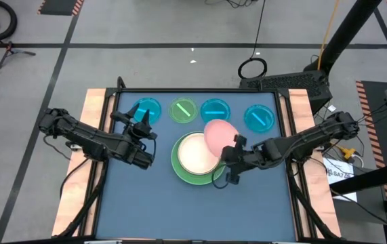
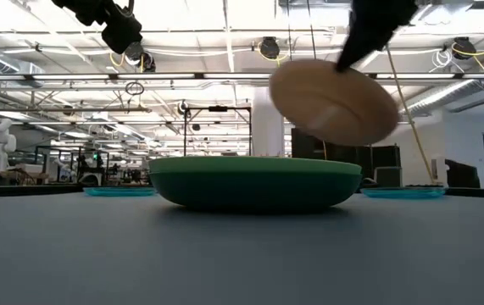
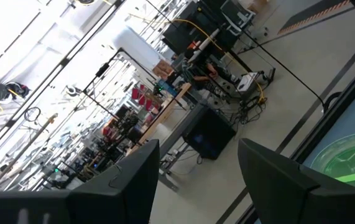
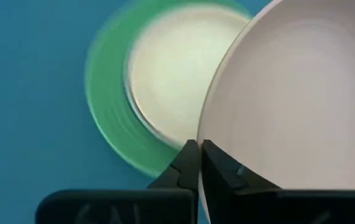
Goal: Stack plastic plates
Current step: Stack the orange plate on the light orange plate
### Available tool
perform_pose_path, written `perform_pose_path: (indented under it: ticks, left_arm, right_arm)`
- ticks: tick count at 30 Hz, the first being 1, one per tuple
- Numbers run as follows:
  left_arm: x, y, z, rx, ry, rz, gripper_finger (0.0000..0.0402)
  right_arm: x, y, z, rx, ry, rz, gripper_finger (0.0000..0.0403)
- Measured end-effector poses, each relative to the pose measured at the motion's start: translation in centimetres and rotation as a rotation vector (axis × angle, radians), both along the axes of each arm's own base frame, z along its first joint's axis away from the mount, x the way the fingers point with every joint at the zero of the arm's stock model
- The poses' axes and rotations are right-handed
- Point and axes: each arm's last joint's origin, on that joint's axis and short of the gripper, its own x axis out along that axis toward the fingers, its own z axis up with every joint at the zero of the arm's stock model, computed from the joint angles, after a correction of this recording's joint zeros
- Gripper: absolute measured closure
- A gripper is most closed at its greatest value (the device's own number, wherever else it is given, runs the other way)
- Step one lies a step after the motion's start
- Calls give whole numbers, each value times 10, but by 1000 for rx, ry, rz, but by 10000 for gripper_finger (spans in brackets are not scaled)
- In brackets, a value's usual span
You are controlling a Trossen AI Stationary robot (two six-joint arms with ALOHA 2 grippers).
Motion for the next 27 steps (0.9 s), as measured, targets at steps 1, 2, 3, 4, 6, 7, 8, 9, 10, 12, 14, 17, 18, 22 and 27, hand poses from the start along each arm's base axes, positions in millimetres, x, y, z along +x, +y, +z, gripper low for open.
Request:
perform_pose_path:
  ticks: [1, 2, 3, 4, 6, 7, 8, 9, 10, 12, 14, 17, 18, 22, 27]
  left_arm:
    - [0, 0, 0, 0, 0, 0, 178]
    - [0, 0, 0, 0, 0, 0, 179]
    - [0, 0, 0, 0, -1, 0, 179]
    - [0, 0, 0, 0, -1, 0, 179]
    - [0, 0, 0, -1, -2, 0, 178]
    - [0, 0, 0, 0, -1, 0, 179]
    - [0, 0, 0, 0, -1, 0, 179]
    - [0, 0, 0, -1, -2, 0, 178]
    - [0, 0, 0, -1, -1, 0, 178]
    - [0, 0, 0, 0, -1, 0, 178]
    - [0, 0, 0, -1, -1, 0, 178]
    - [0, 0, 0, 1, 2, 0, 178]
    - [0, 0, 0, 1, 2, 0, 178]
    - [0, 0, 0, 1, 3, 0, 178]
    - [0, 0, 0, 1, 3, 0, 178]
  right_arm:
    - [4, 1, 0, -5, -26, 22, 402]
    - [9, 2, 0, -13, -50, 45, 402]
    - [13, 3, -1, -20, -70, 72, 402]
    - [18, 4, -2, -22, -86, 102, 402]
    - [27, 6, -4, -25, -119, 153, 402]
    - [30, 7, -5, -27, -131, 170, 402]
    - [34, 7, -7, -23, -136, 188, 402]
    - [37, 7, -9, -24, -141, 200, 402]
    - [39, 7, -11, -28, -142, 206, 401]
    - [42, 6, -15, -37, -130, 212, 399]
    - [44, 5, -19, -35, -117, 216, 399]
    - [45, 4, -21, -30, -109, 218, 397]
    - [45, 4, -20, -30, -110, 218, 397]
    - [45, 4, -20, -37, -112, 225, 383]
    - [46, 4, -20, -38, -116, 225, 352]
